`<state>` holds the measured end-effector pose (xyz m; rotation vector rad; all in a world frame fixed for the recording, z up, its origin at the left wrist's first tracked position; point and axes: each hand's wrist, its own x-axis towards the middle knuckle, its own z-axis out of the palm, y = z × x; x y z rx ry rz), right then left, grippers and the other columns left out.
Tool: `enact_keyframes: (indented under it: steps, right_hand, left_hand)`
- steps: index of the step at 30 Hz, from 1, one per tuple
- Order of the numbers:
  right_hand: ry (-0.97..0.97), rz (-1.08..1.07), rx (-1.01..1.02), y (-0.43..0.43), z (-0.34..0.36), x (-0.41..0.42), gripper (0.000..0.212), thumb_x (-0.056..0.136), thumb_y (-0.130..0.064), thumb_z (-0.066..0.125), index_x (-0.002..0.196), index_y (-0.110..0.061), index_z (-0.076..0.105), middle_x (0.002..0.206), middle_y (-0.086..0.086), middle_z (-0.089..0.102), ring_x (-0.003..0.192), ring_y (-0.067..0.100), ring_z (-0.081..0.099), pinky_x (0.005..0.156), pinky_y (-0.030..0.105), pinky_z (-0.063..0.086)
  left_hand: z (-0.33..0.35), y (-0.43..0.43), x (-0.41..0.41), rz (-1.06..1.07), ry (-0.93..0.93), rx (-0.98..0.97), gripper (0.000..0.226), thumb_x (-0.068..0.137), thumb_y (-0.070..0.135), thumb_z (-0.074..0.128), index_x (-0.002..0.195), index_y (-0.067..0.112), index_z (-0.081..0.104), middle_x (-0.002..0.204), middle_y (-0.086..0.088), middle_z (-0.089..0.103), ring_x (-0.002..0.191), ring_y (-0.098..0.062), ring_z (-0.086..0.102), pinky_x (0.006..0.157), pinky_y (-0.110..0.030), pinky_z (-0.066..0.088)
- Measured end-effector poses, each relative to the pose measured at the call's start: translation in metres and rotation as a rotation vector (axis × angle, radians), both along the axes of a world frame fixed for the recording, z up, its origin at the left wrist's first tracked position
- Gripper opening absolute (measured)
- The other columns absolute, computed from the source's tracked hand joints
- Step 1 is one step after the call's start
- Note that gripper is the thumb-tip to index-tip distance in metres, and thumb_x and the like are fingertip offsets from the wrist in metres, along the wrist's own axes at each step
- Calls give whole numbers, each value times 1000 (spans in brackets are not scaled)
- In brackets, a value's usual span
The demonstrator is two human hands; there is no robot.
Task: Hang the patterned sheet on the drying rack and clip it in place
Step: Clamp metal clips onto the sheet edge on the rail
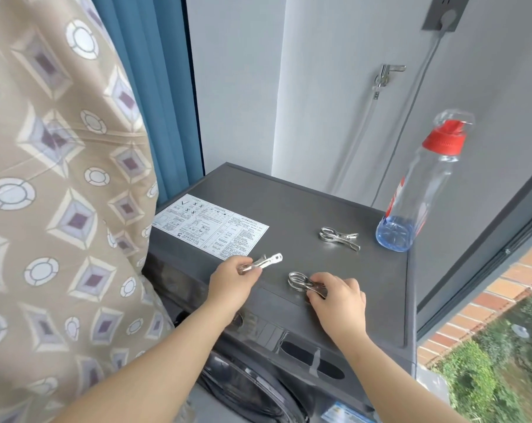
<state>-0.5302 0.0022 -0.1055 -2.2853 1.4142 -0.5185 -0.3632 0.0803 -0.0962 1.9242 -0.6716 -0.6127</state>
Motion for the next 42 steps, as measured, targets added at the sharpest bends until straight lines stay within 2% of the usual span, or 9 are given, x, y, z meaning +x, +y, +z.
enact_keyframes:
  steps: [3, 5, 14, 21, 25, 29, 33, 36, 42]
  right_hand:
    - [-195, 30, 179, 0, 4, 7, 22, 86, -27, 62, 108, -31, 61, 98, -11, 64, 110, 16, 43, 86, 22, 28]
    - [-272, 88, 256, 1, 9, 14, 24, 85, -25, 65, 108, -29, 61, 89, -19, 60, 107, 13, 47, 86, 20, 33]
    - [-265, 164, 294, -8, 18, 16, 12, 87, -19, 63, 99, -19, 67, 83, -14, 60, 73, 6, 52, 61, 7, 36]
    - [-214, 242, 327, -13, 6, 16, 14, 87, -17, 63, 99, -23, 67, 77, -18, 59, 66, -5, 51, 60, 5, 35]
    - [-258, 82, 267, -28, 0, 10, 24, 90, -20, 59, 112, -18, 65, 112, -4, 62, 91, 10, 55, 82, 14, 35]
    - [-371, -189, 226, -54, -4, -3, 41, 90, -11, 50, 131, -16, 48, 140, 3, 38, 91, 24, 56, 85, 27, 37]
    - [-218, -201, 232, -80, 0, -8, 58, 90, -14, 48, 144, -20, 29, 153, -4, 19, 119, 26, 51, 95, 38, 39]
    - [-161, -191, 249, -98, 3, -8, 56, 90, -10, 48, 144, -15, 32, 149, 3, 32, 128, 26, 43, 99, 36, 37]
    - [-184, -191, 169, -79, -8, -5, 29, 88, -10, 52, 113, -20, 63, 111, 1, 66, 104, 25, 57, 77, 28, 40]
  left_hand:
    - [6, -7, -7, 88, 424, -184, 21, 92, 16, 54, 114, 14, 56, 98, -1, 60, 87, -15, 62, 79, -30, 51]
    - [10, -10, -16, 84, 516, -229, 18, 95, 13, 48, 111, 19, 53, 100, -1, 59, 85, -13, 63, 76, -28, 51]
    - [6, -15, -29, -106, 273, -184, 10, 92, 19, 57, 91, 29, 60, 97, 1, 62, 84, -12, 64, 74, -25, 54]
    - [-6, -15, -24, -109, 253, -156, 12, 86, 10, 63, 90, 21, 62, 103, -4, 58, 84, -13, 62, 77, -25, 55]
    - [-7, -19, -18, 61, 389, -213, 18, 84, -2, 56, 83, 15, 60, 101, -8, 54, 79, -13, 60, 74, -24, 54]
    - [-9, -21, -13, 123, 495, -259, 20, 83, -5, 53, 87, 14, 56, 106, -15, 55, 83, -17, 60, 72, -23, 53]
    - [-9, -22, -14, 153, 548, -283, 20, 84, -6, 48, 88, 13, 53, 101, -19, 58, 87, -23, 58, 74, -26, 53]
    - [-8, -23, -13, 157, 571, -301, 18, 86, -6, 48, 89, 11, 53, 95, -18, 60, 81, -23, 61, 73, -28, 54]
    - [-8, -17, -5, 212, 619, -413, 17, 89, -7, 47, 87, 8, 54, 81, -13, 58, 65, -19, 60, 71, -32, 55]
